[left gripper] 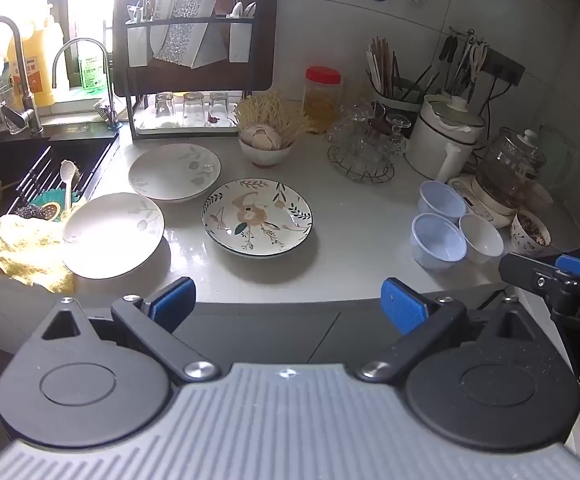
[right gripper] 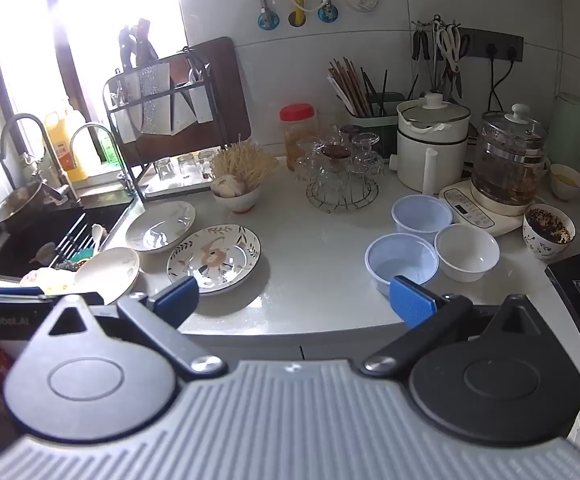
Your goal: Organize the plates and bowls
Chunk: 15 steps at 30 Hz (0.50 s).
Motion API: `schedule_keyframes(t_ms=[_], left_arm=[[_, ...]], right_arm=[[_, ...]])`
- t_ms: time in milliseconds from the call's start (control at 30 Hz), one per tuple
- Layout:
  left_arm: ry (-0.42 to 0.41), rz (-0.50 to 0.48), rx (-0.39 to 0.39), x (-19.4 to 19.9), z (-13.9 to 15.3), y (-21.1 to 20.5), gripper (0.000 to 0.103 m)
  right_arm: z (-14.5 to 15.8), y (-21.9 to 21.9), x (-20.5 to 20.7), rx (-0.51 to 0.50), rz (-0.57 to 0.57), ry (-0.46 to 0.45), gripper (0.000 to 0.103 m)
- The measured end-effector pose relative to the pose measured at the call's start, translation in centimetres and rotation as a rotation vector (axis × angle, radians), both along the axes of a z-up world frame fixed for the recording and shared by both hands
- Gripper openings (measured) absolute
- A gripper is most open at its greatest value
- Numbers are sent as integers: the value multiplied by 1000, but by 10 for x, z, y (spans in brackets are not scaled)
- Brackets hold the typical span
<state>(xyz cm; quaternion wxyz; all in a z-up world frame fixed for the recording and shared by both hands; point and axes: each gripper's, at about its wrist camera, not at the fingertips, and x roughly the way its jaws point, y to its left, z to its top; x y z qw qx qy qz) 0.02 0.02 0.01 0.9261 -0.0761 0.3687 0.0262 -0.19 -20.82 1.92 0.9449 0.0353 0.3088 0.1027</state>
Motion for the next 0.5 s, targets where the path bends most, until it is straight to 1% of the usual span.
schedule_keyframes(t_ms=[33,67,167,367,500], left_arm=[[1,1,3,0,0,0,101],[2,1,6,1,0,-1,101],[0,1,12,1,4,-3,101],[-21,-2,14,-3,10,-8,101],[-34,6,14,-6,12,-5,101]], right_arm=[[1,-1,0,1,-2,-2,103],[1,-2,2,-1,0,20,103],[3,-5,2,-9,-1,12,103],[-3,5,-5,-17,3,8,103],[3,-5,0,0,20,21,103]])
